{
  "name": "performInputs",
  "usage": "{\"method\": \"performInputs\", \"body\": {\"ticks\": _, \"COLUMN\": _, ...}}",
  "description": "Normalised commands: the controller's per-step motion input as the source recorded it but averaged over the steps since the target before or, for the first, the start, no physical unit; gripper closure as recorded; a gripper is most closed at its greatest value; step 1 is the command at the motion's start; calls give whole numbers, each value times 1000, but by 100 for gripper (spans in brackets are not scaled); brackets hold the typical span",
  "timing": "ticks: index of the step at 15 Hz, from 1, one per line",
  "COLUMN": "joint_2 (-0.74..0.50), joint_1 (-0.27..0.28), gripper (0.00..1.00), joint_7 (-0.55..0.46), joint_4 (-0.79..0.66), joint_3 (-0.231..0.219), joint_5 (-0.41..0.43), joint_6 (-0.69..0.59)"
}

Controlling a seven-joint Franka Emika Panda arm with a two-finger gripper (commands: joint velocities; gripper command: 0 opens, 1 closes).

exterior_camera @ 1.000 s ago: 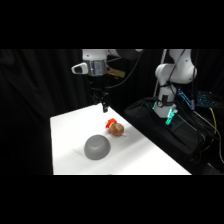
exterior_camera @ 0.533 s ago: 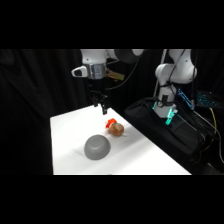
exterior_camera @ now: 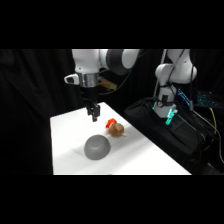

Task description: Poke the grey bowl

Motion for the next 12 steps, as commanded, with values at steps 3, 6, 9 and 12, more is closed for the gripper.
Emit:
{"method": "performInputs", "body": {"ticks": 3, "joint_2": 243, "joint_1": -19, "gripper": 88, "joint_7": 47, "joint_4": 225, "joint_3": -28, "joint_5": -65, "joint_6": 129}}
{"method": "performInputs", "body": {"ticks": 6, "joint_2": 171, "joint_1": -38, "gripper": 100, "joint_7": -33, "joint_4": 107, "joint_3": 5, "joint_5": 24, "joint_6": 177}}
{"method": "performInputs", "body": {"ticks": 9, "joint_2": 142, "joint_1": -48, "gripper": 98, "joint_7": -83, "joint_4": 23, "joint_3": 30, "joint_5": 79, "joint_6": 231}}
{"method": "performInputs", "body": {"ticks": 12, "joint_2": 157, "joint_1": -39, "gripper": 99, "joint_7": -49, "joint_4": -3, "joint_3": 24, "joint_5": 64, "joint_6": 284}}
